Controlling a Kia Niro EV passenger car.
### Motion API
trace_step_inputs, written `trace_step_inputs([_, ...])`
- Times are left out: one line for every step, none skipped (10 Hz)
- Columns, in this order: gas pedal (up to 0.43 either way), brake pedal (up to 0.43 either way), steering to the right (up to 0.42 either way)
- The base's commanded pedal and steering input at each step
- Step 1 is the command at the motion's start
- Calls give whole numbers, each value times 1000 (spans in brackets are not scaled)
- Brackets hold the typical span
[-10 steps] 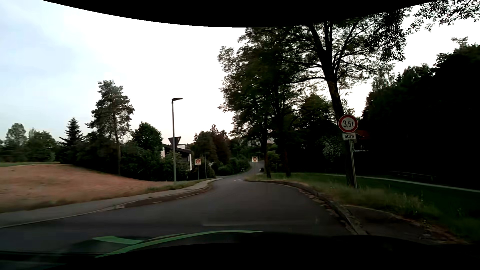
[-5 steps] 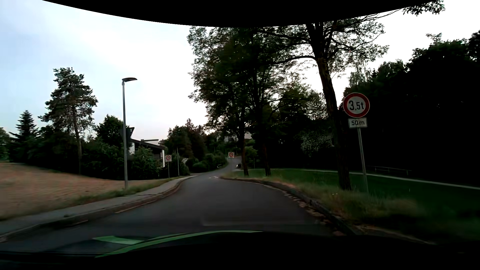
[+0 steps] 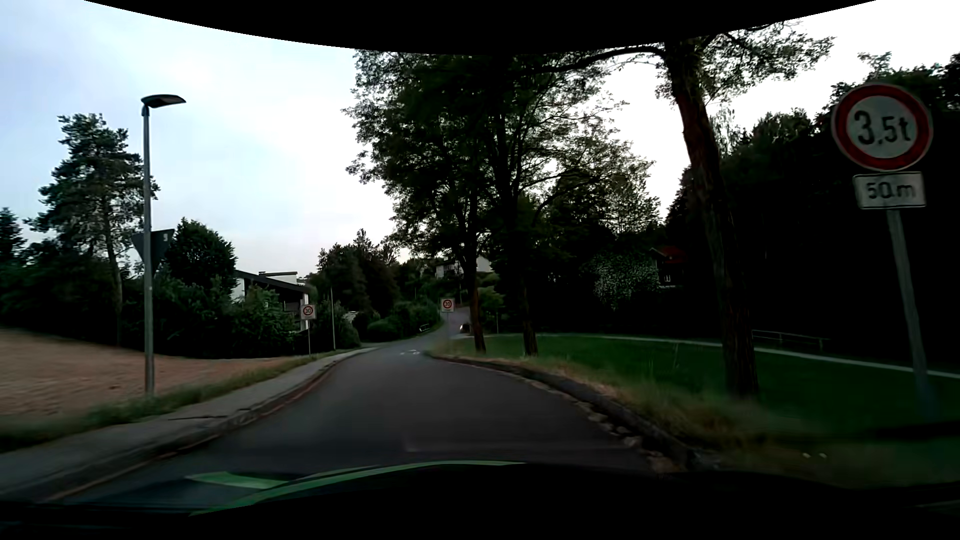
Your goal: Follow the waypoints while adhering to traffic rules and regulations
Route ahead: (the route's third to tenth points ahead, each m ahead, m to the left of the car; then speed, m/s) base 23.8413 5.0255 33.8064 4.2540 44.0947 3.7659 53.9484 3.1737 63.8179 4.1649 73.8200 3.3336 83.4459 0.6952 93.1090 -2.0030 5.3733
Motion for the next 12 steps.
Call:
trace_step_inputs([47,0,-41])
trace_step_inputs([47,0,-55])
trace_step_inputs([47,0,-64])
trace_step_inputs([47,0,-71])
trace_step_inputs([47,0,-79])
trace_step_inputs([47,0,-86])
trace_step_inputs([39,0,-91])
trace_step_inputs([28,0,-93])
trace_step_inputs([8,0,-93])
trace_step_inputs([0,0,-93])
trace_step_inputs([0,0,-92])
trace_step_inputs([0,0,-92])
